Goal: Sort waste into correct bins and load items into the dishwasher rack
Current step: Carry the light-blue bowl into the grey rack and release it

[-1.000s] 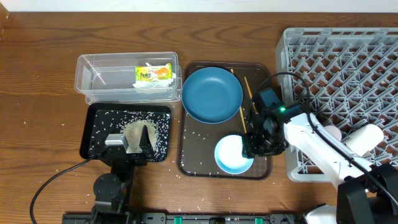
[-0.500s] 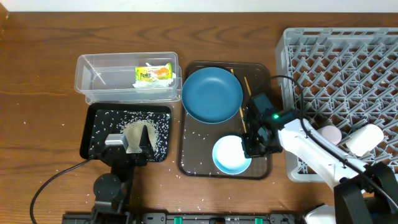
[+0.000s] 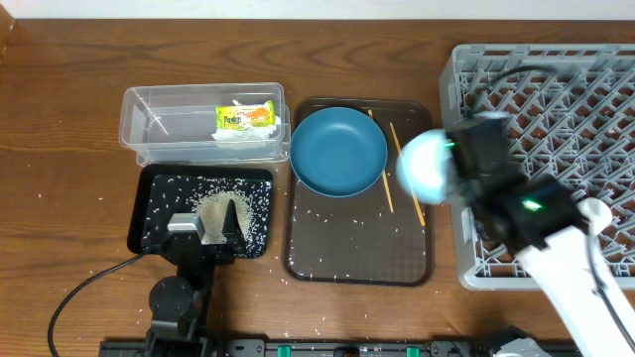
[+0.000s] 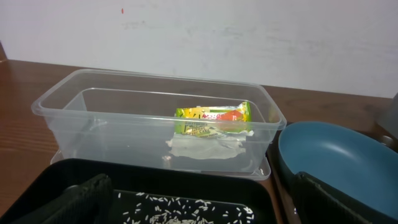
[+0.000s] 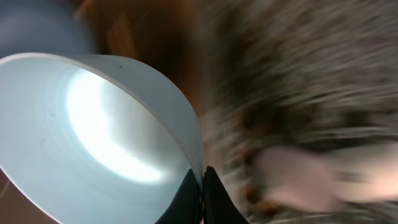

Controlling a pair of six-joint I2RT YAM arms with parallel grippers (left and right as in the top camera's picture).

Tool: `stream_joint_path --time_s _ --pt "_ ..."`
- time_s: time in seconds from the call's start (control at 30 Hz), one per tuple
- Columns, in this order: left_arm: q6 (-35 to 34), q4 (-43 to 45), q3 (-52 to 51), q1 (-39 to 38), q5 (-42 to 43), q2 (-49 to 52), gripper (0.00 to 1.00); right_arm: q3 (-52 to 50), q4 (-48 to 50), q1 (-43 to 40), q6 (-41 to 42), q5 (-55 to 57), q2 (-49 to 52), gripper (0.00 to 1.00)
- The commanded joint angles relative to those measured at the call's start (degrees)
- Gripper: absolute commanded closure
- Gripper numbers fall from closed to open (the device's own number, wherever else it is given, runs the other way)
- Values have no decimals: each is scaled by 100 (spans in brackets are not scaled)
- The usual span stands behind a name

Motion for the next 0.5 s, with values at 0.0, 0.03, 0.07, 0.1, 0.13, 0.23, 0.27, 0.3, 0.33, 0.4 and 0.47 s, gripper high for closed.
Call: stream_joint_path --time_s 0.0,0.03,0.07,0.1,0.13,0.23,0.27,0.3,0.33,0.4,0.47 --pt "-46 -107 -173 46 -28 -46 7 66 33 -560 756 2507 -98 98" --pt "-46 -107 -173 46 -28 -46 6 63 103 -752 833 2741 -63 98" --pt "-46 -107 -173 46 -28 -46 7 61 238 -992 831 2914 -2 98" --pt "-46 -107 -173 46 -28 -46 6 61 365 -1207 807 3025 72 98" --pt "-46 -107 -173 46 -28 -46 7 61 518 -1451 754 3132 184 98" --pt "-46 -107 -173 46 -28 -46 7 61 1062 -2076 61 3257 654 99" --pt "-46 -107 -173 46 -28 -46 7 61 1222 -2249 -247 3283 850 98" --pt "-46 -107 -173 46 -28 -46 7 61 1318 -2365 -426 3340 1029 99" --pt "-46 -107 -173 46 -28 -46 7 61 1405 -2481 -479 3359 1248 98" --pt "-46 -107 -173 46 -28 -46 6 61 1508 -2577 -479 3362 1572 99" --pt "-46 -107 -173 46 -28 -46 7 61 1663 -2621 -485 3550 1923 99"
